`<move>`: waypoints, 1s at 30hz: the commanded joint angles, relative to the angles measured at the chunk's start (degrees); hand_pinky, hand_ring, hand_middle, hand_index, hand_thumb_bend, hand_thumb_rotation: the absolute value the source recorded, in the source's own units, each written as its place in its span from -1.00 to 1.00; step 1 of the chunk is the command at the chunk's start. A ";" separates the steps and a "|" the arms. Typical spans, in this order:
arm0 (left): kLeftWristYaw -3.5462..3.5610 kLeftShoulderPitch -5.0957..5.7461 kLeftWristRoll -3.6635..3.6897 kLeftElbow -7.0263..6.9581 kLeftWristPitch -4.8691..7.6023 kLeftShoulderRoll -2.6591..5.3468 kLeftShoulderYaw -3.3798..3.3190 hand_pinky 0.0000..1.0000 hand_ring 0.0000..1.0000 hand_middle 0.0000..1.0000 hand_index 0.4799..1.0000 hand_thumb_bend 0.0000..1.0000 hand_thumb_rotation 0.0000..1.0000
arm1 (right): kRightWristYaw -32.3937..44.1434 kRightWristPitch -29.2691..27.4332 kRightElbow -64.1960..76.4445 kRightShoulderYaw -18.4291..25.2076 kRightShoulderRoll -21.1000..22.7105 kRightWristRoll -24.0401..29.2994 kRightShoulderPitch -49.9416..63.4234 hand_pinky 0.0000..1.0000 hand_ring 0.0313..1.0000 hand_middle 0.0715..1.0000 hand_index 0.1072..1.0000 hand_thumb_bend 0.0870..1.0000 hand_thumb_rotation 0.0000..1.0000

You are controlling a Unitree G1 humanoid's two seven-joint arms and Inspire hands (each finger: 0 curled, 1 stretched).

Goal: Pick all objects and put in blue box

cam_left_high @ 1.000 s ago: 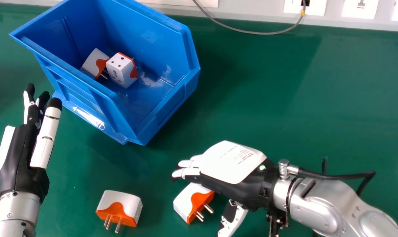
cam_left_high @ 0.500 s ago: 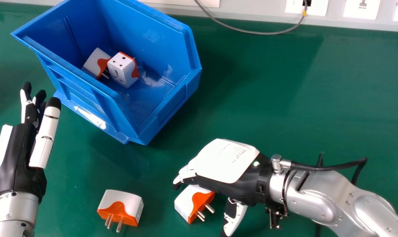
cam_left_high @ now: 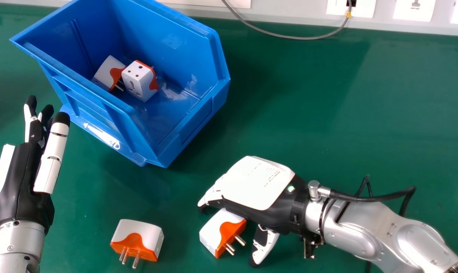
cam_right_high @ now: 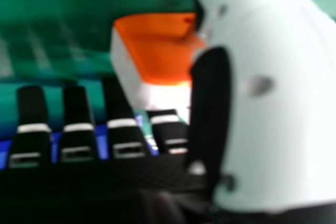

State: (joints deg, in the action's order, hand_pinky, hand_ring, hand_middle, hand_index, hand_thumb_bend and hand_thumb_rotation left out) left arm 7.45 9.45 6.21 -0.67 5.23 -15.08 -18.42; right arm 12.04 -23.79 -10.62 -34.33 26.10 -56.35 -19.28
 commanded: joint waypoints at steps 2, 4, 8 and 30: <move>-0.33 -0.44 -0.06 -2.09 0.03 -0.33 -0.08 1.00 1.00 1.00 1.00 -0.21 0.75 | -2.94 0.52 -1.29 -0.86 -0.21 -2.07 -0.92 0.40 0.59 0.58 0.48 0.35 -0.62; -0.49 -0.41 -0.26 -2.35 -0.11 -0.28 -0.01 1.00 1.00 1.00 1.00 -0.21 0.75 | -3.73 0.64 -1.87 -1.26 -0.17 -2.82 -1.22 0.40 0.58 0.58 0.47 0.36 -0.61; -0.63 -0.48 -0.52 -2.15 0.13 -0.20 0.10 1.00 1.00 1.00 1.00 -0.22 0.75 | -5.33 1.53 -2.80 -2.15 -0.42 -4.58 -1.72 0.39 0.57 0.57 0.46 0.37 -0.60; -1.07 -0.73 -1.17 -3.16 -0.52 -0.10 0.30 1.00 1.00 1.00 1.00 -0.21 0.77 | -18.09 -2.98 -11.77 -5.85 -1.35 -5.08 -5.29 -0.10 0.10 0.12 0.07 -0.02 -0.89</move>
State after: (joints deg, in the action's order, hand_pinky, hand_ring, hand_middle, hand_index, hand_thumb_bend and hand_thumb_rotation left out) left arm 6.72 9.21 5.16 -2.14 4.27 -15.07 -18.22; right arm -4.51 -28.03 -20.32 -39.49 25.20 -59.49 -24.04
